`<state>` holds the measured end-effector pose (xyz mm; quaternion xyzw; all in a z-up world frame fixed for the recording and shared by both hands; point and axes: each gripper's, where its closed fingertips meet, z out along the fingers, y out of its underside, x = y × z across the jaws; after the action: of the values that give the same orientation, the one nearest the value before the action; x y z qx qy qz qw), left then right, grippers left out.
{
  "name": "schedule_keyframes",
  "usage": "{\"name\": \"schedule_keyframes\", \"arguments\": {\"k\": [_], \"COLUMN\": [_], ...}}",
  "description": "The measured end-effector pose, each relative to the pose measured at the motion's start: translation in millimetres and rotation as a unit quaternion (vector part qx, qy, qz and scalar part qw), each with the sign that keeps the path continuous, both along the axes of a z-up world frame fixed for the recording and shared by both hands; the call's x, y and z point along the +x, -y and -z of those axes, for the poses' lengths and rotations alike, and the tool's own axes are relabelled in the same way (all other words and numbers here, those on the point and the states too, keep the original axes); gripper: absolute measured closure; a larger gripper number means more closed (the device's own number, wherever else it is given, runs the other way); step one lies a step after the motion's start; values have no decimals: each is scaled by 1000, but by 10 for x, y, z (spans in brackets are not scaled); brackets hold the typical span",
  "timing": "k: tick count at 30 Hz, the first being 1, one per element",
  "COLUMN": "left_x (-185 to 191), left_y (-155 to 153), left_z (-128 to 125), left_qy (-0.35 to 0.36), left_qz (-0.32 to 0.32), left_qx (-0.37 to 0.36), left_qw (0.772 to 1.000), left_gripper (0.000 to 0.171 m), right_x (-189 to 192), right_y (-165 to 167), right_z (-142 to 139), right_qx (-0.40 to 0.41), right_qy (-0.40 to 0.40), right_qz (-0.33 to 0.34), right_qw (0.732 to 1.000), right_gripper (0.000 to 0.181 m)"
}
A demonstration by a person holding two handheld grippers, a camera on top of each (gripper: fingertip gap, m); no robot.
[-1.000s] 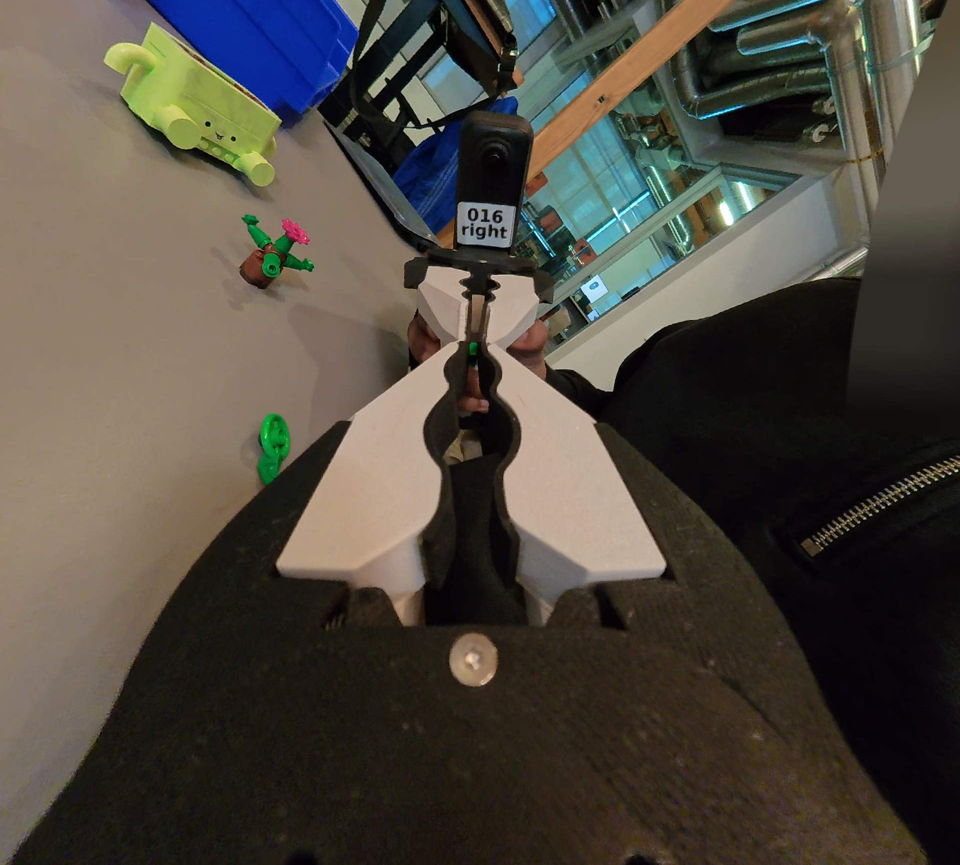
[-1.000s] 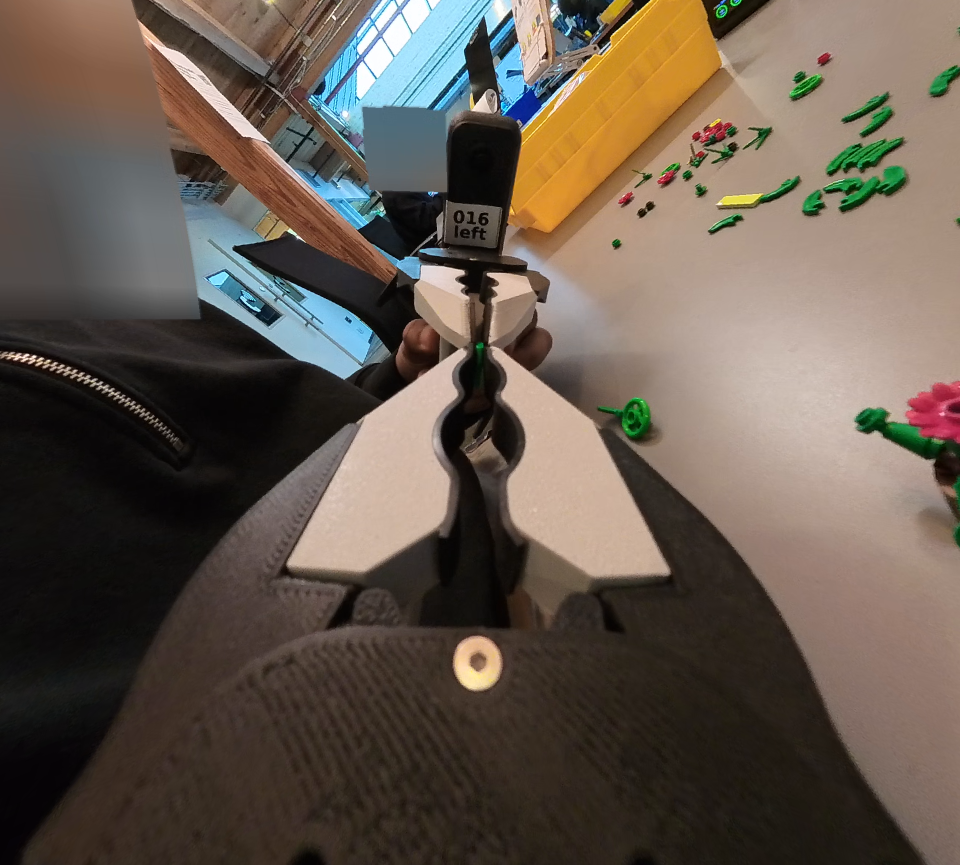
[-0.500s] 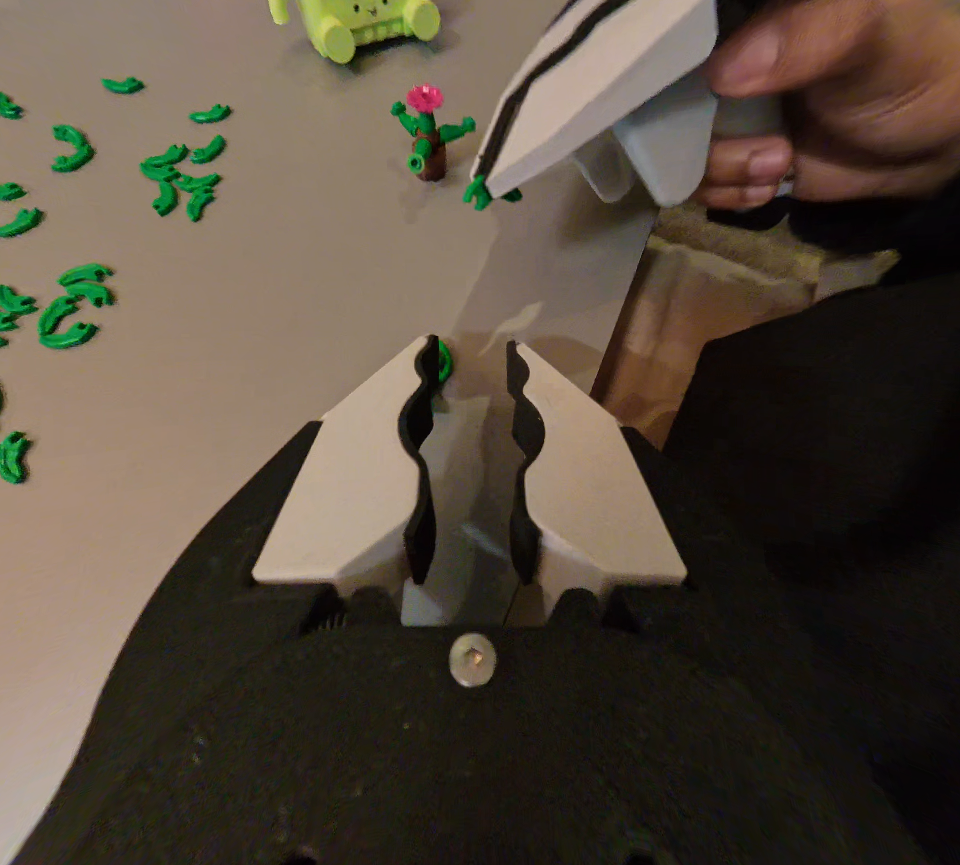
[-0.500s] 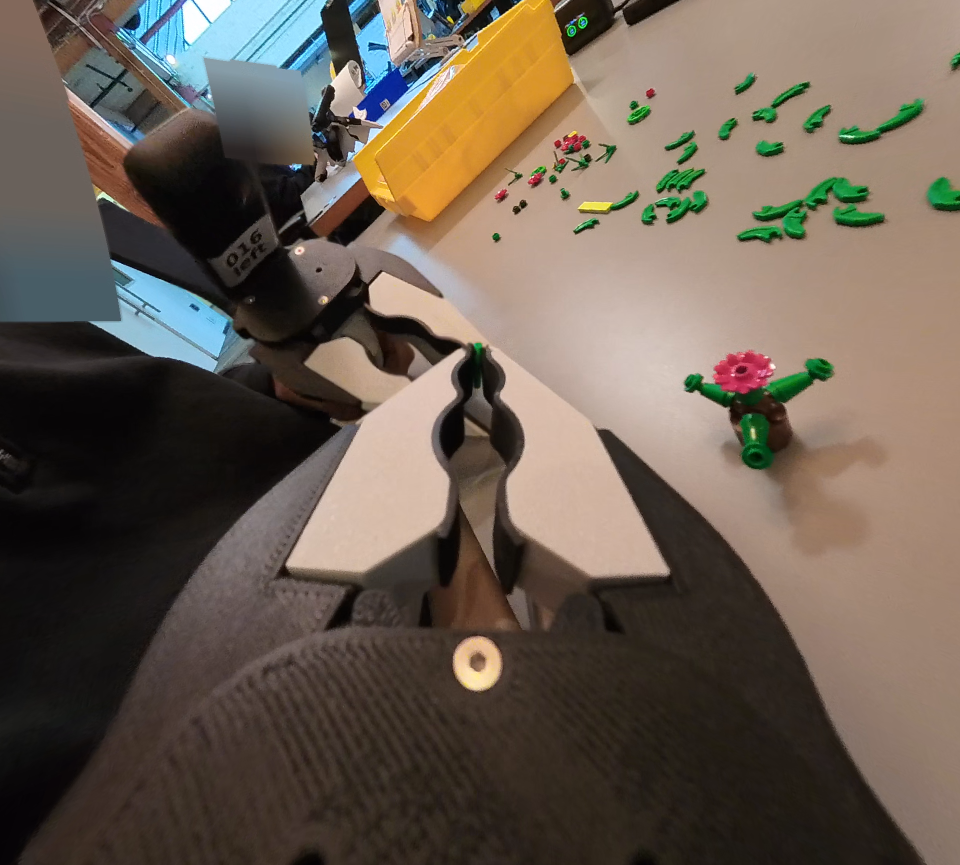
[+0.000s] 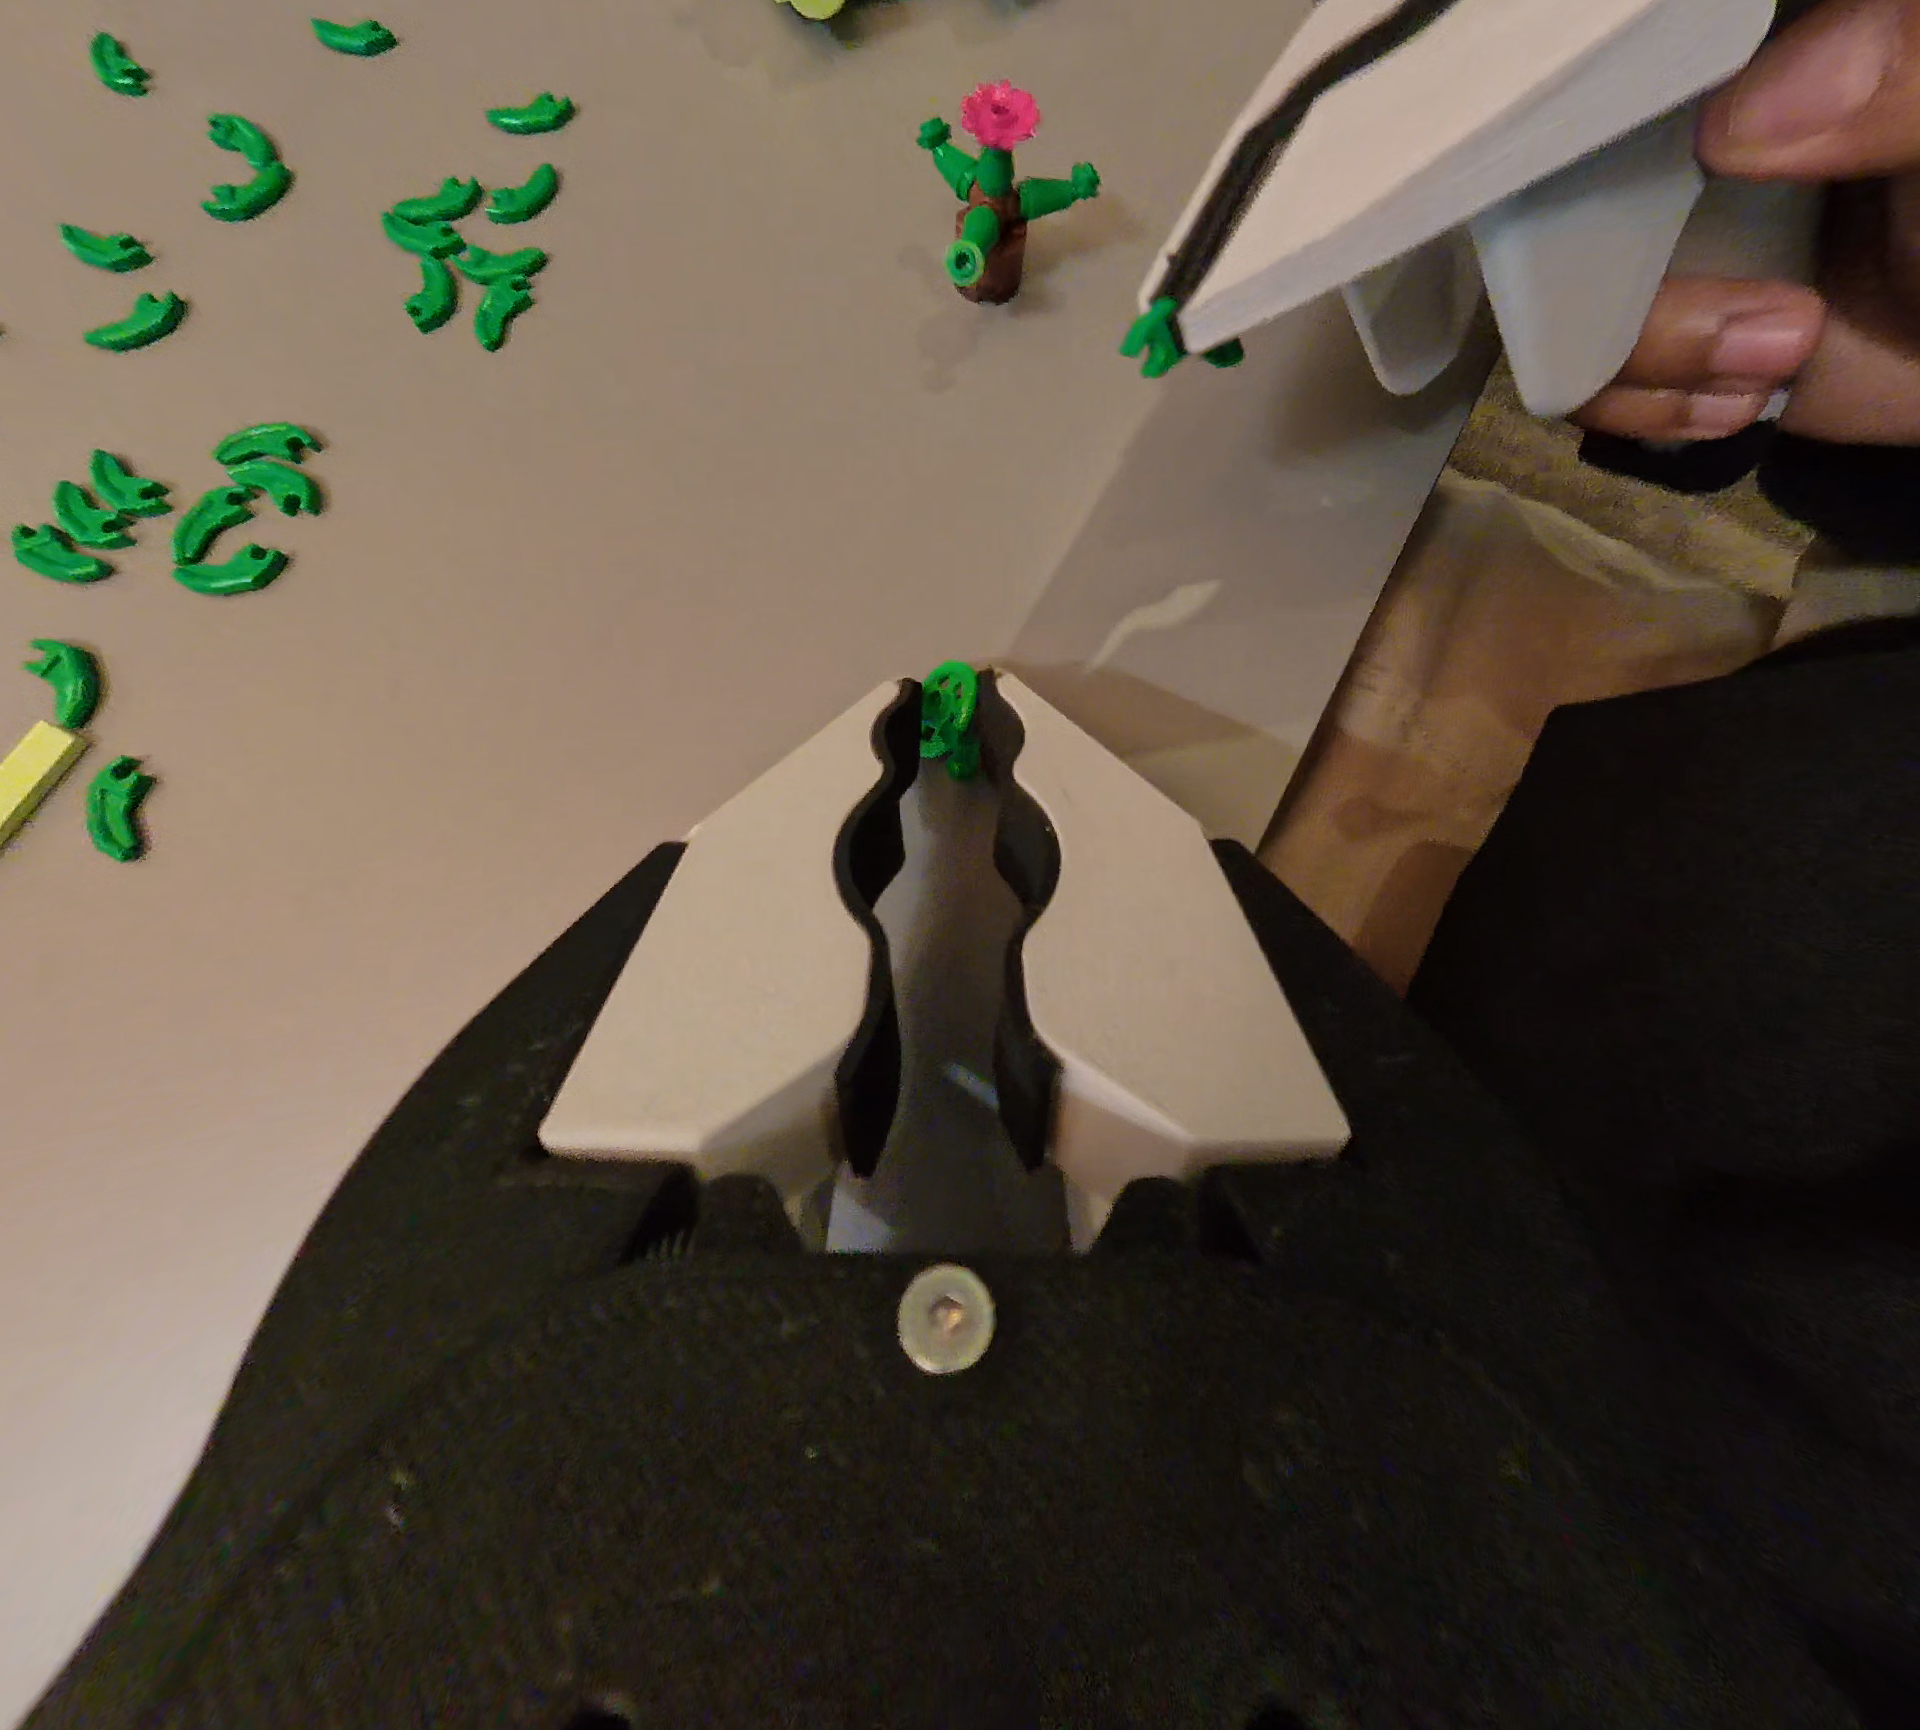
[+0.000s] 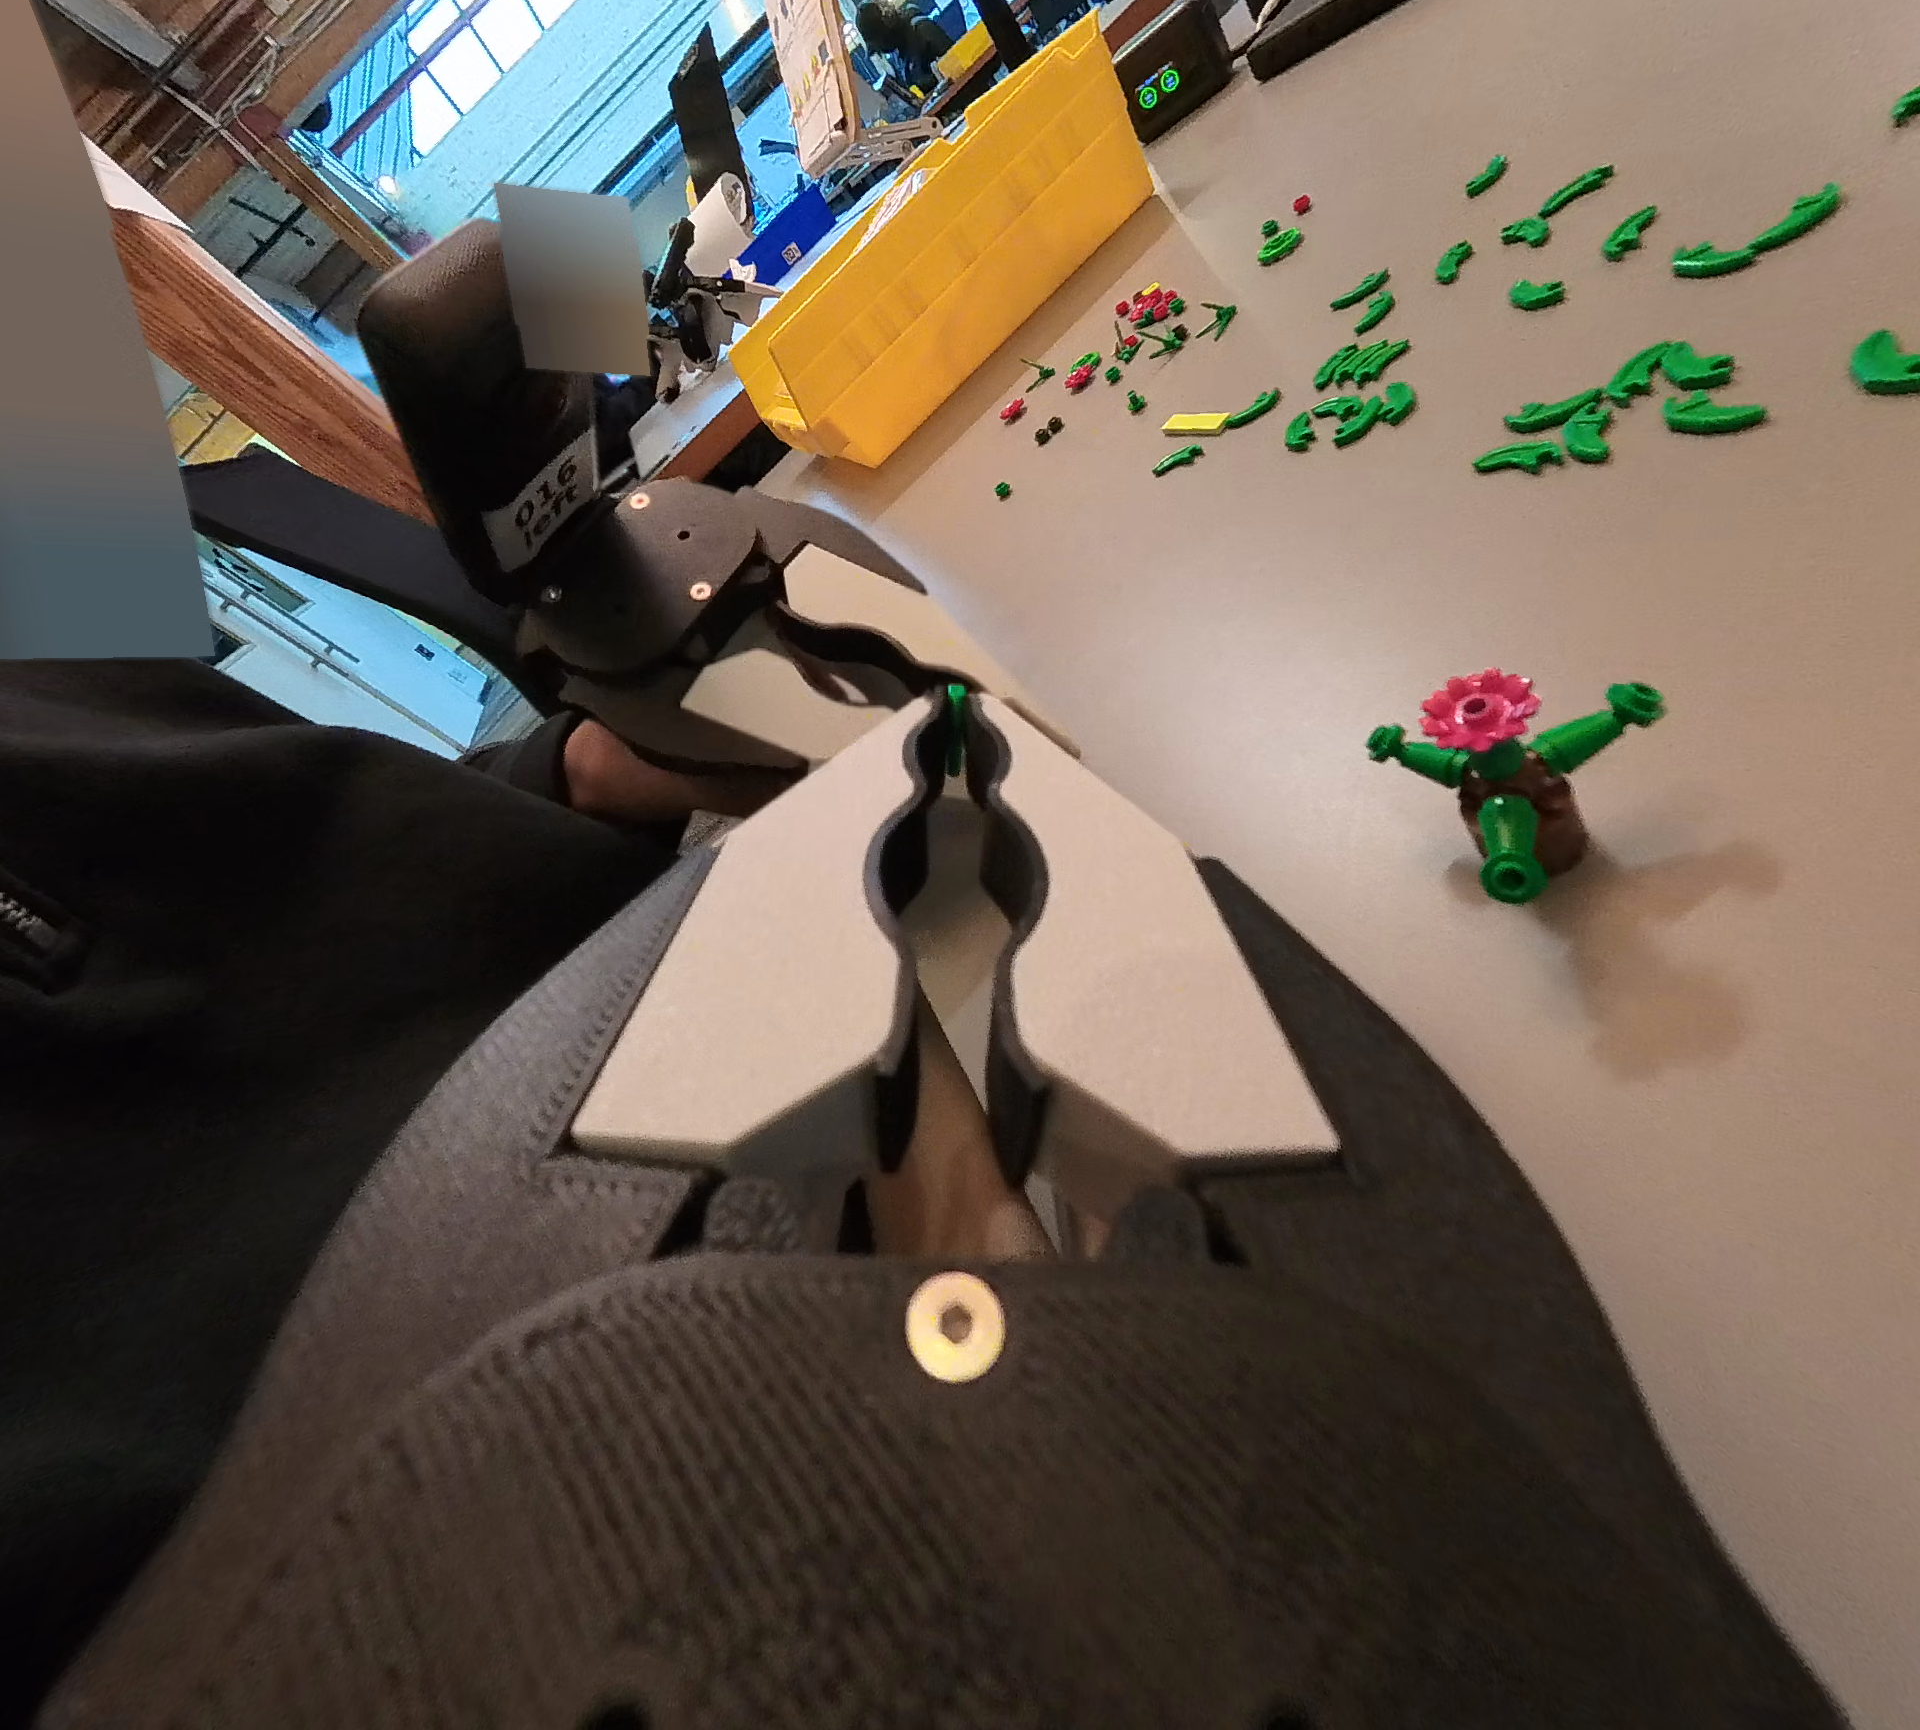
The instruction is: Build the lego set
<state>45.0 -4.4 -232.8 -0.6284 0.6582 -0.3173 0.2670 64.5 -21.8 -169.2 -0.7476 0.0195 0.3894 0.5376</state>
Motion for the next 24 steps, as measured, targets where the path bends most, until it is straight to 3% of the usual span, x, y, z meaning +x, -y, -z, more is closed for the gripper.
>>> {"name": "schedule_keyframes", "arguments": {"k": [2, 4, 6, 9, 11, 12, 14, 17, 19, 24], "left_x": [28, 64, 66, 4, -40, -47, -45, -8, -10, -16], "left_y": [-4, 47, 63, 8, -21, -21, -4, -19, -22, -51], "left_z": [-124, -360, -629, -876, -936, -919, -882, -745, -703, -710], "left_qy": [40, 104, 167, 206, 211, 207, 198, 177, 166, 169], "left_qz": [-12, -17, -14, 4, 15, 15, 13, -11, -13, -15], "left_qx": [-56, -184, -346, -551, -634, -653, -652, -588, -567, -584], "left_qw": [998, 977, 923, 809, 744, 728, 732, 789, 807, 794], "left_gripper": [163, 163, 164, 165, 165, 165, 165, 165, 165, 165], "right_x": [9, 12, -16, -100, -145, -161, -189, -229, -258, -282], "right_y": [3, -1, -11, -23, -31, -40, -61, -87, -90, -92], "right_z": [9, 2, -39, -143, -182, -171, -134, -15, -10, -97], "right_qx": [1, 6, 19, 49, 63, 61, 54, 25, 27, 56], "right_qy": [9, 21, 31, 39, 50, 57, 66, 76, 76, 87], "right_qz": [4, 9, 10, 0, -5, -8, -14, -23, -25, -20], "right_qw": [1000, 1000, 999, 998, 997, 996, 996, 997, 996, 994], "right_gripper": [181, 181, 181, 181, 181, 181, 181, 181, 181, 181]}}
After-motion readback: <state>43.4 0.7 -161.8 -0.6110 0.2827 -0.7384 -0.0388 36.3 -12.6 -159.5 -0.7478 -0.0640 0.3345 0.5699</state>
